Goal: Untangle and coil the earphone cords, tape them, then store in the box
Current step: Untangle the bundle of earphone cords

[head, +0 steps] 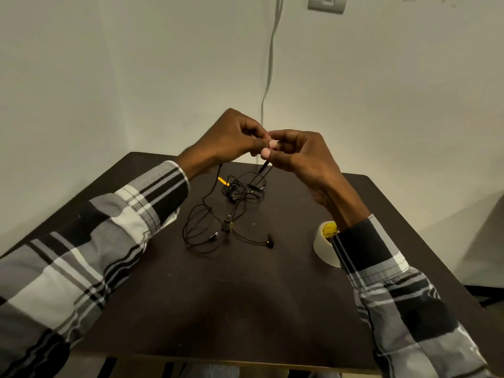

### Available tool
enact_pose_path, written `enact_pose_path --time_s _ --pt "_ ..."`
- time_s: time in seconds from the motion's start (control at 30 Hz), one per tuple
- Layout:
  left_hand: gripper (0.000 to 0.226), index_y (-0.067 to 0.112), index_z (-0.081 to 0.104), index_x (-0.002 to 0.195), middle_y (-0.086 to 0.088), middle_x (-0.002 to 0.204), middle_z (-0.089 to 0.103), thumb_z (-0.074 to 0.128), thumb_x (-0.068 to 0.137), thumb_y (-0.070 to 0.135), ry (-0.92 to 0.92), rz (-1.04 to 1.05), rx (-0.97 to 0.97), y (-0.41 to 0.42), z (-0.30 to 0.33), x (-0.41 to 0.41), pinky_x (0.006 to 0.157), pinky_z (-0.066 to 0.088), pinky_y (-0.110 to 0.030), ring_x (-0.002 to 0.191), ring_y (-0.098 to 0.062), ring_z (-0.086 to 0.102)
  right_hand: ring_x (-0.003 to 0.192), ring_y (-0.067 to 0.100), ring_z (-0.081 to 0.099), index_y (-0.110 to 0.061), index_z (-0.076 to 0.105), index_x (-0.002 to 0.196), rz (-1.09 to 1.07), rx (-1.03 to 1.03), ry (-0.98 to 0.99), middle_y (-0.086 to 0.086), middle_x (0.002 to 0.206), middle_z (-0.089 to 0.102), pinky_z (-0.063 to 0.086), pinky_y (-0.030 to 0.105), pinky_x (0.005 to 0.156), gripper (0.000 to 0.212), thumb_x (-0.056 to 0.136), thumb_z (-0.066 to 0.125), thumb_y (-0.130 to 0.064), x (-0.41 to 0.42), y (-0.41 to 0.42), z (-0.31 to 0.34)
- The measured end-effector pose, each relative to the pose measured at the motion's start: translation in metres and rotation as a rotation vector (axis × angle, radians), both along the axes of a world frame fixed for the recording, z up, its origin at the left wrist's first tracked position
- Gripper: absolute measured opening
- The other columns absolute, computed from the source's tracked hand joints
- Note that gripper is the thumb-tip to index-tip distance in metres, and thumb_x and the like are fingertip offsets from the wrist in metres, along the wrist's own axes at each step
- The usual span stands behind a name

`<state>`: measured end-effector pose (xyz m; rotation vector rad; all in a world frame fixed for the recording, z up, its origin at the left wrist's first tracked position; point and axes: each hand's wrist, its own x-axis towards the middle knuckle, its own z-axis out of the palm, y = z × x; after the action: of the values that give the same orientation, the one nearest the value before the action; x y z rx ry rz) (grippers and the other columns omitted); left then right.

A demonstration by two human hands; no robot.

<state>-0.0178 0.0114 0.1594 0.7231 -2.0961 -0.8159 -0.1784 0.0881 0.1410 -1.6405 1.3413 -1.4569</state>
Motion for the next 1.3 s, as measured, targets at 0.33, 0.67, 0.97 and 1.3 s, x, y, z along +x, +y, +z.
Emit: enact_pose_path --time_s 0.33,0.67,0.97,1.3 --pt "0.03 0.0 0.074 0.092 0.0 0.063 0.063 0.076 0.082 0.028 0.034 -0.013 0.272 -0.004 -0.005 0.033 0.043 0.035 -0.015 0.045 -0.005 0.045 0.069 0.017 0.067 0.002 0.073 0.1 -0.04 0.014 0.004 0.01 0.077 0.071 0.061 0.031 0.07 0.015 0.093 0.066 -0.009 -0.013 0.008 0.017" --pt "0.025 0.015 0.078 0.083 0.004 0.058 0.058 0.074 0.076 0.039 0.059 0.01 0.355 -0.019 -0.034 0.065 0.042 0.032 -0.015 0.043 -0.005 0.041 0.074 0.02 0.067 -0.002 0.073 0.095 -0.158 0.026 -0.189 0.006 0.075 0.069 0.06 0.038 0.075 0.013 0.094 0.066 -0.013 -0.055 0.012 0.011" --pt "0.021 0.006 0.076 0.088 0.005 0.055 0.058 0.073 0.086 0.026 0.129 -0.004 0.304 -0.012 -0.032 0.041 0.042 0.033 -0.015 0.043 -0.006 0.039 0.093 0.013 0.072 -0.014 0.075 0.101 -0.387 0.072 0.161 0.001 0.094 0.076 0.058 0.038 0.087 0.012 0.094 0.067 -0.019 -0.072 -0.016 -0.028" --pt "0.019 0.009 0.075 0.078 0.0 0.058 0.06 0.073 0.087 0.026 0.07 -0.093 0.272 0.002 -0.028 -0.001 0.043 0.034 -0.017 0.042 -0.005 0.043 0.082 0.01 0.074 -0.016 0.075 0.101 0.018 0.01 0.231 0.001 0.086 0.078 0.057 0.019 0.076 0.014 0.09 0.07 -0.022 -0.009 0.005 -0.008"
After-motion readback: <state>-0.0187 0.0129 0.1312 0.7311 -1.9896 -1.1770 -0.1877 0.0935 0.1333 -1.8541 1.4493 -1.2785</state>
